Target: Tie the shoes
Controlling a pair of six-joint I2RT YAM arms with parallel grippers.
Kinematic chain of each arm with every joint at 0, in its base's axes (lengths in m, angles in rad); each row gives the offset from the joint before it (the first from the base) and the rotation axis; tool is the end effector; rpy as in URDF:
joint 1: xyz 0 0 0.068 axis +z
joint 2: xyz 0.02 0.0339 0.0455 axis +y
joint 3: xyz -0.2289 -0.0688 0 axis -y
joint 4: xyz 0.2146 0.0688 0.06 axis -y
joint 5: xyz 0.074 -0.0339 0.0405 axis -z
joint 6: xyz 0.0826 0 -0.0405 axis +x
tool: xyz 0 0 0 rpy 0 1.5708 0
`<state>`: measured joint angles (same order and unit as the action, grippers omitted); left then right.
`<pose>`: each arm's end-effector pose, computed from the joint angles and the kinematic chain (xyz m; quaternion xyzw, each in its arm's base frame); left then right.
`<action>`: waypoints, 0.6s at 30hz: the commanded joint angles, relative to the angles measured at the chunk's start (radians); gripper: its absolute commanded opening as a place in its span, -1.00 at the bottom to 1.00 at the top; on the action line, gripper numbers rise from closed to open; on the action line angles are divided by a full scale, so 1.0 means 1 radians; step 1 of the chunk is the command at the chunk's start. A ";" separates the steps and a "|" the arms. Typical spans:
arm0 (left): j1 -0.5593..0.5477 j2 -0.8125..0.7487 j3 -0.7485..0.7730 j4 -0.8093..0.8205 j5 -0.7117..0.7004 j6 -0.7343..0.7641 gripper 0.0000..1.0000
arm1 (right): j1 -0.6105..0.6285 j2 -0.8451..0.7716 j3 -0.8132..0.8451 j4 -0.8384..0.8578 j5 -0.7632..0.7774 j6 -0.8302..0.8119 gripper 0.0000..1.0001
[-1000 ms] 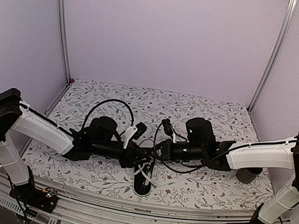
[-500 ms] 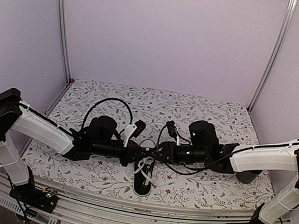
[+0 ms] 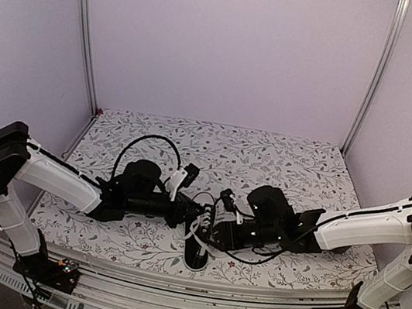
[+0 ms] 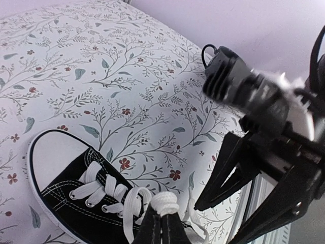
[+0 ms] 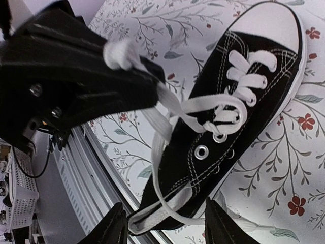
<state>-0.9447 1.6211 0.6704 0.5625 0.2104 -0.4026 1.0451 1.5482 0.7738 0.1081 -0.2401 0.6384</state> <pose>0.1901 -0.2923 0.1437 0.2775 0.7798 -0.4140 0.3789 0.1493 0.2965 0.1398 -0.2316 0.8640 0.3953 0.2087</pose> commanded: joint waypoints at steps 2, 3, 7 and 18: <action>0.012 0.002 0.002 0.010 -0.016 -0.010 -1.00 | 0.031 0.079 0.049 -0.083 0.030 -0.047 -0.02; 0.012 0.003 0.002 0.008 -0.016 -0.008 -1.00 | 0.036 0.085 0.051 -0.083 0.027 -0.050 -0.03; 0.012 0.003 0.006 -0.001 -0.016 -0.006 -1.00 | 0.042 0.090 0.044 -0.078 0.022 -0.049 -0.06; 0.012 0.000 0.004 -0.009 -0.020 -0.005 -1.00 | 0.044 0.116 0.054 -0.047 0.002 -0.051 -0.75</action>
<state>-0.9447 1.6211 0.6704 0.5560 0.1978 -0.4118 1.0821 1.6512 0.8005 0.0494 -0.2333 0.5941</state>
